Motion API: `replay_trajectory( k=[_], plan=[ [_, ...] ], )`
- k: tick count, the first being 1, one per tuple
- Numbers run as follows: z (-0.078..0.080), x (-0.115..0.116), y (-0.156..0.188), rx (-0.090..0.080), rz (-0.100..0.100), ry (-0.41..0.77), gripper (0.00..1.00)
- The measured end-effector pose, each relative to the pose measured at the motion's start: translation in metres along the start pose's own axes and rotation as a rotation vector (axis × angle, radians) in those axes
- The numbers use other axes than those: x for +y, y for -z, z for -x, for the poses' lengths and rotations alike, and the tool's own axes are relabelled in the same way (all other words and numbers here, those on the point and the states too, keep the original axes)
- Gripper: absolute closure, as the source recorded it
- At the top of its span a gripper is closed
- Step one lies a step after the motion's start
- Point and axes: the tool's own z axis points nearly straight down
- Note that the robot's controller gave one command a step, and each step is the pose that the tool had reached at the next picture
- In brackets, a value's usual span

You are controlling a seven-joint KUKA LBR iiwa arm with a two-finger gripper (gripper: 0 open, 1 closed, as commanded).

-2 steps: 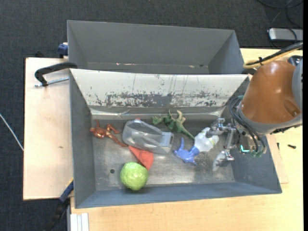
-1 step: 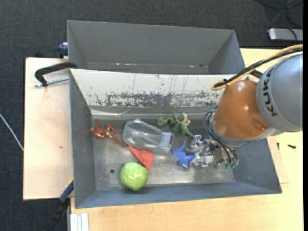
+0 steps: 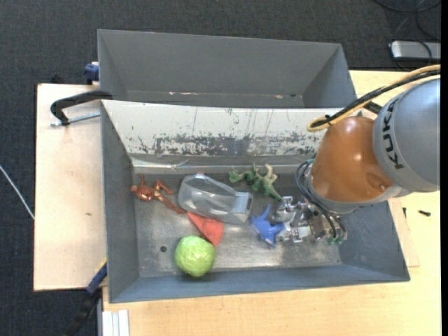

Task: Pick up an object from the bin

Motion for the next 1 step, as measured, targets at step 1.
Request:
replay_trajectory(
  k=[1],
  plan=[
    [0.0183, -0.0008, 0.1331, 0.003, -0.001, 0.031, 1.00]
  ],
)
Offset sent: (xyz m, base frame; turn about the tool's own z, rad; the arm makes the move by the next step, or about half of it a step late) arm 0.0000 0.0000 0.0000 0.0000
